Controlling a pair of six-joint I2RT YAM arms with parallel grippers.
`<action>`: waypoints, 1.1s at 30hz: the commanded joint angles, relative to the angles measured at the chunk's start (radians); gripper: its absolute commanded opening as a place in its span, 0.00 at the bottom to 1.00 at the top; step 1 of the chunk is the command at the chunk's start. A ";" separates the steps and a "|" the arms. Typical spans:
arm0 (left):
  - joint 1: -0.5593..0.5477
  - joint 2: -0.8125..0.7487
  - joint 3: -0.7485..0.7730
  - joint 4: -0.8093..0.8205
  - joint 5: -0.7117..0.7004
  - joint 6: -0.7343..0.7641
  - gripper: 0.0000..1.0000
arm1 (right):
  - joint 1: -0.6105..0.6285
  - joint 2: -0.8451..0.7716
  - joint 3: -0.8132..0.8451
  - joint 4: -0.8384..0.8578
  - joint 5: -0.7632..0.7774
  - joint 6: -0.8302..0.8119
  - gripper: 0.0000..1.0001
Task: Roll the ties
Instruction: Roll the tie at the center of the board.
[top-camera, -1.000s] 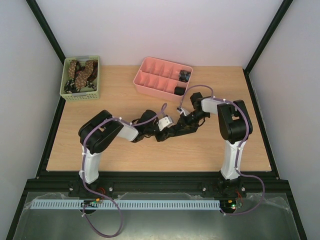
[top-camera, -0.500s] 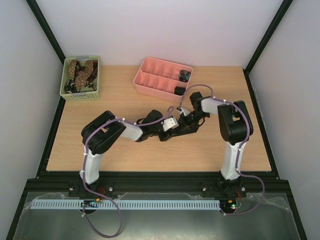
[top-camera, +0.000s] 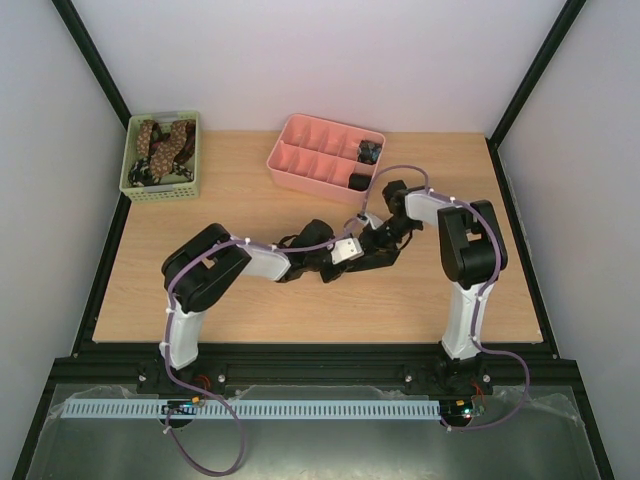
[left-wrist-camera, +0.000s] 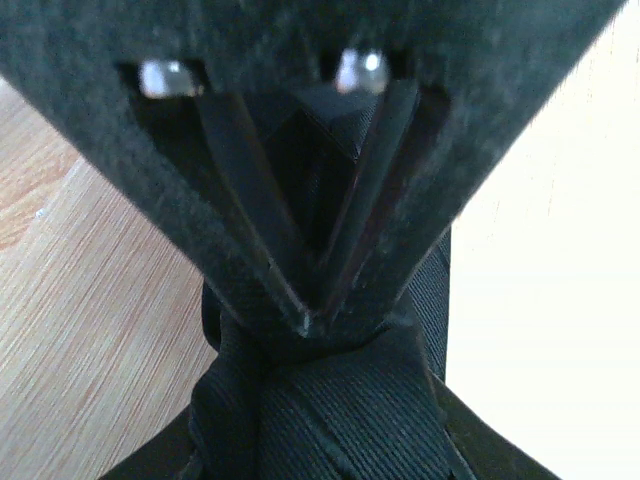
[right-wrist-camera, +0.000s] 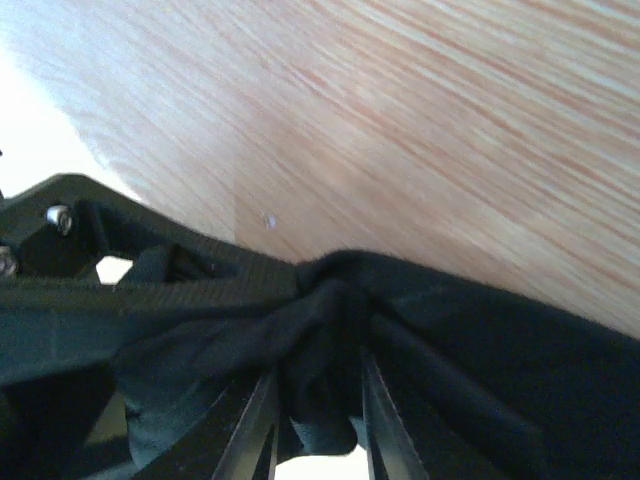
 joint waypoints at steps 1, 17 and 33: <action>-0.003 0.034 -0.035 -0.269 -0.117 0.082 0.26 | -0.043 0.018 0.055 -0.228 -0.080 -0.069 0.29; -0.003 0.030 -0.036 -0.305 -0.092 0.099 0.28 | 0.011 0.026 0.042 -0.123 -0.083 0.050 0.40; 0.026 0.020 -0.014 -0.306 -0.045 0.093 0.46 | 0.004 0.076 -0.034 -0.099 0.050 -0.017 0.01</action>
